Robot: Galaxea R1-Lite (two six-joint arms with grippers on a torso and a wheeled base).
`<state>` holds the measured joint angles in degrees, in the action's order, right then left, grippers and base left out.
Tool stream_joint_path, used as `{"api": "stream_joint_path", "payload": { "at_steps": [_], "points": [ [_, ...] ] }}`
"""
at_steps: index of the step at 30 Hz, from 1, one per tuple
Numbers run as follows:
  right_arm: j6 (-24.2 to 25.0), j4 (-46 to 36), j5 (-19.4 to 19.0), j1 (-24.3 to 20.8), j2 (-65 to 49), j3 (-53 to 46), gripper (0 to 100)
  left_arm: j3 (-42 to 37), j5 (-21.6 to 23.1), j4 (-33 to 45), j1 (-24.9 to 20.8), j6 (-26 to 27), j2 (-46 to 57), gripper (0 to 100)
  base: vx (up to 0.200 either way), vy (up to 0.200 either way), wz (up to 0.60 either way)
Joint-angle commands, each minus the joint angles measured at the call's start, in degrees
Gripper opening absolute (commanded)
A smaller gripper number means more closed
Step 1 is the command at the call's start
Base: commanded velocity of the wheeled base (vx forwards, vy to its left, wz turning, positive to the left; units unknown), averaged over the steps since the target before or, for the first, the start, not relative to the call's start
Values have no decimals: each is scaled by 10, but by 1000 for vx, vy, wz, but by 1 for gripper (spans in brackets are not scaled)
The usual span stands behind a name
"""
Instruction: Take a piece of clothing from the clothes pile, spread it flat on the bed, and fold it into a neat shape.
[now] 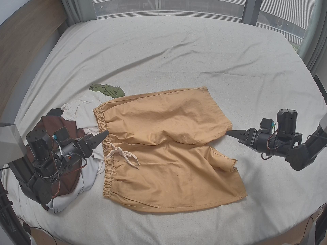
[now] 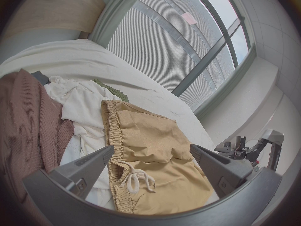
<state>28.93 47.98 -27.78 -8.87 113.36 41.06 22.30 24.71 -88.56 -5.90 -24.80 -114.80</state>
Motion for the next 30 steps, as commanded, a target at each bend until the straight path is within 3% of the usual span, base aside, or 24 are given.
{"api": "stream_joint_path", "payload": {
  "at_steps": [1, 30],
  "points": [
    [-1, -1, -1, -2, 36, -11, 100, -3, 1, 0, -6, 6, 0, 100, 0, 0, 0],
    [5, -90, 13, -19, 27, -3, 100, 0, 0, -1, -7, 8, -20, 100, 0, 0, 0]
  ]
}}
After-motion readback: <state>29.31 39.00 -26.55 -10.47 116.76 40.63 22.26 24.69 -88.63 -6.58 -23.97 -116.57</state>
